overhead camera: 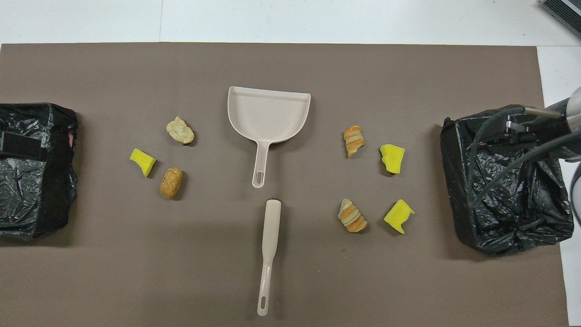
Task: Sweep and dump trash in bin
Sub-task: 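Reach the right gripper to the beige dustpan handle and grasp it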
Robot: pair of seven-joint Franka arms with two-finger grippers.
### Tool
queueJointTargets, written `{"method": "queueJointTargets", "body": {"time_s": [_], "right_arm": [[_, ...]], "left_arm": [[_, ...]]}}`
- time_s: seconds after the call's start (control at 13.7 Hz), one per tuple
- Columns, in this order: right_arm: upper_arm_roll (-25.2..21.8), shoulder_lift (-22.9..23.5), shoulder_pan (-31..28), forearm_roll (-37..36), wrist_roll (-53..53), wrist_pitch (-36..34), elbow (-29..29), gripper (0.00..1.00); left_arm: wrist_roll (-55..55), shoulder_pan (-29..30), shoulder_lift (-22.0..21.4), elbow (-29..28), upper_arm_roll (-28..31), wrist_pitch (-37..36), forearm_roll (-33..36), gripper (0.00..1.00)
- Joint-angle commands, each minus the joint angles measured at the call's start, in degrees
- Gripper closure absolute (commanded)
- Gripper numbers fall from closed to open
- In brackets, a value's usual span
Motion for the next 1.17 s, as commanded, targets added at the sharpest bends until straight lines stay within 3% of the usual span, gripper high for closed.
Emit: {"method": "queueJointTargets", "body": {"time_s": [0.0, 0.8, 1.09], "right_arm": [[0.45, -1.01, -0.64, -0.06, -1.35, 0.91, -1.14, 0.00], [0.36, -1.01, -0.90, 0.20, -1.35, 0.91, -1.15, 0.00], [0.36, -1.10, -0.81, 0.12, -1.17, 0.73, -1.23, 0.00]], "left_arm": [[-0.61, -0.08, -0.67, -0.06, -0.03, 0.28, -0.99, 0.00], [-0.25, -0.51, -2.26, -2.17, -0.20, -1.04, -1.00, 0.00], [-0.61, -1.65, -6.29, -8.66, -0.20, -0.87, -1.08, 0.00]]}}
